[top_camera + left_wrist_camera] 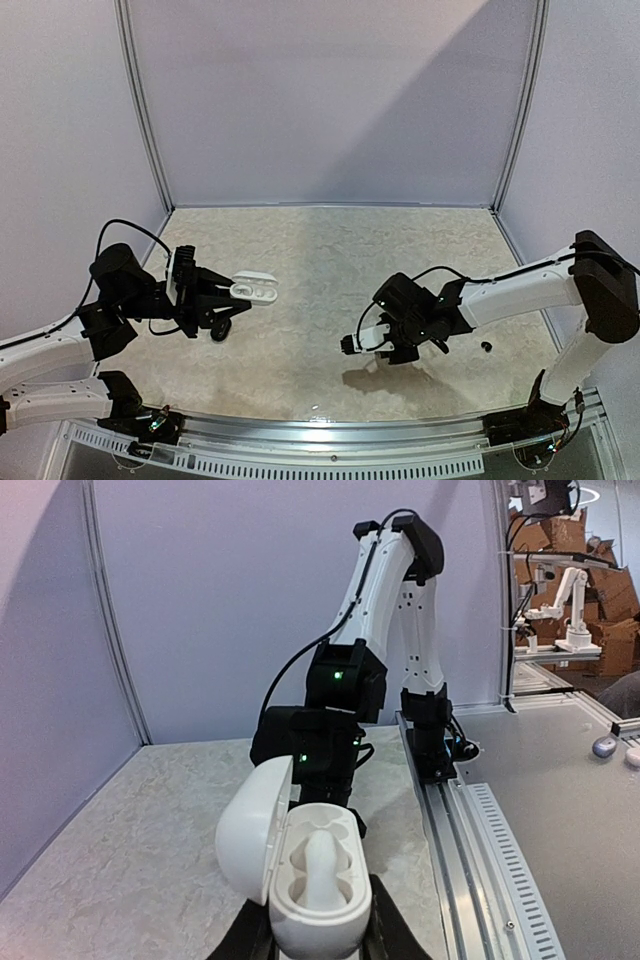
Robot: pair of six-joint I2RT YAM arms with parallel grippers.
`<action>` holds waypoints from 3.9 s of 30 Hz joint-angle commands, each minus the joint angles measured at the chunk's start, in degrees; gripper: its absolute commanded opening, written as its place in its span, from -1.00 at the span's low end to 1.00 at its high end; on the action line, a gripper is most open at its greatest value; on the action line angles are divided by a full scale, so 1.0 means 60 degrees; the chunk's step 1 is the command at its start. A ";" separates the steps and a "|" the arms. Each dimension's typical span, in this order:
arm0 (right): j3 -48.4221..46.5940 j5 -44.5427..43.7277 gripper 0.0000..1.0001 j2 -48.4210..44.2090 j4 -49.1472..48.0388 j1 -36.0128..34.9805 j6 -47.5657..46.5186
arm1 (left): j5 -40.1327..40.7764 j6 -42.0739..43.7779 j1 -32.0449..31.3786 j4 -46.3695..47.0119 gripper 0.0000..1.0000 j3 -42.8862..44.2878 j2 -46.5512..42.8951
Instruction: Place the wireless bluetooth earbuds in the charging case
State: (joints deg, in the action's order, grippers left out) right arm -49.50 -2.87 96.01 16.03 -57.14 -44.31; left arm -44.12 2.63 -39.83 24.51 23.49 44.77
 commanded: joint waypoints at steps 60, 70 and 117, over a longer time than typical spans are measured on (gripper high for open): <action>-0.4747 0.0173 -0.66 0.2633 0.2127 0.0657 0.0633 | 0.0029 0.0220 0.0077 -0.0246 -1.00 0.0099 -0.0193; -0.5823 0.1548 -0.48 0.3282 0.3835 0.1250 0.1432 | 0.0040 0.0191 0.0076 -0.0165 -1.00 0.0062 -0.0187; -0.4975 0.2719 -1.00 0.3020 0.4140 0.1247 0.2030 | 0.0127 0.0359 0.0076 -0.0275 -1.00 0.0113 -0.0101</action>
State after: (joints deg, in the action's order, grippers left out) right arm -79.40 11.31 115.24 40.49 -49.43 -33.21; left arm -43.90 3.75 -39.72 24.12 23.51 43.90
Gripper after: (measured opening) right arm 0.073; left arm 0.245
